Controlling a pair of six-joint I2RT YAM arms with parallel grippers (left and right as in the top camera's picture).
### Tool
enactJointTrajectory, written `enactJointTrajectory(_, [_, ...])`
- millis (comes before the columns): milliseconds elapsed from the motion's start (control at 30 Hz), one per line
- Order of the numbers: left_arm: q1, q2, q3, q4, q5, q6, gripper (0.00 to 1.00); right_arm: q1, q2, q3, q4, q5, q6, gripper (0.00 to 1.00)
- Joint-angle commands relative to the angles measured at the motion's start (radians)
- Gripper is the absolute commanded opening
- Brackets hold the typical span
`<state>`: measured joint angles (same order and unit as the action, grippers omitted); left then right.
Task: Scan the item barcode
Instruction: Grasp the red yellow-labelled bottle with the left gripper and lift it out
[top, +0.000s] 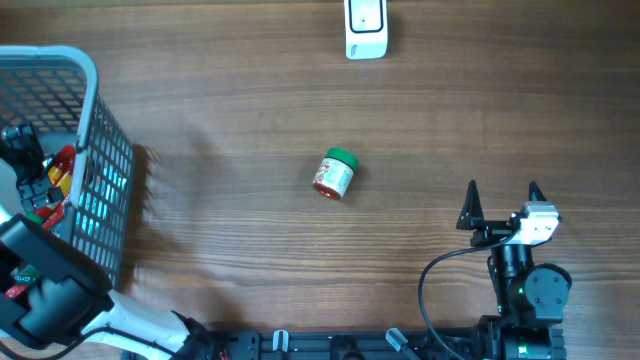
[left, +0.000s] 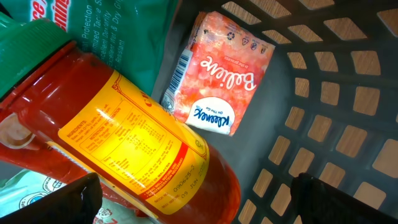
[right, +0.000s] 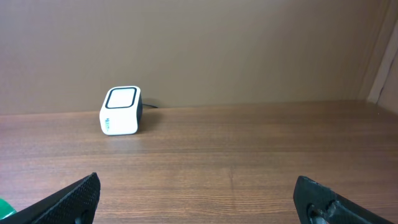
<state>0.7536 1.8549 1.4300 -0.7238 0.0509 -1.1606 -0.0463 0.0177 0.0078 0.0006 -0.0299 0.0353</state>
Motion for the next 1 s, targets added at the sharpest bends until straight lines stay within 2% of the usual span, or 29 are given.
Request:
enactJointTrajectory(0, [-0.006,-0.009,0.016,0.002,0.01,0.001,1.0,0.006,0.0,-0.003,0.002,-0.017,-0.009,1.0])
enactJointTrajectory(233, [-0.074,-0.009,0.0,-0.066,-0.038,-0.087,0.99,0.006,0.0,-0.003,0.002,-0.017,-0.009,1.0])
enactJointTrajectory(400, [-0.087,0.03,-0.018,-0.05,-0.107,-0.184,0.92,0.006,0.0,-0.003,0.002,-0.016,-0.009,1.0])
enactJointTrajectory(633, [-0.045,0.101,-0.018,-0.004,-0.105,-0.187,0.87,0.006,0.0,-0.003,0.002,-0.017,-0.009,1.0])
enactJointTrajectory(800, [-0.01,0.132,-0.018,0.046,-0.131,-0.187,0.68,0.006,0.0,-0.003,0.002,-0.017,-0.009,1.0])
enactJointTrajectory(900, [0.008,0.132,-0.018,0.108,-0.114,-0.182,0.66,0.006,0.0,-0.003,0.002,-0.017,-0.009,1.0])
enactJointTrajectory(967, [0.01,0.132,-0.018,0.126,-0.113,-0.182,0.57,0.006,0.0,-0.003,0.002,-0.017,-0.009,1.0])
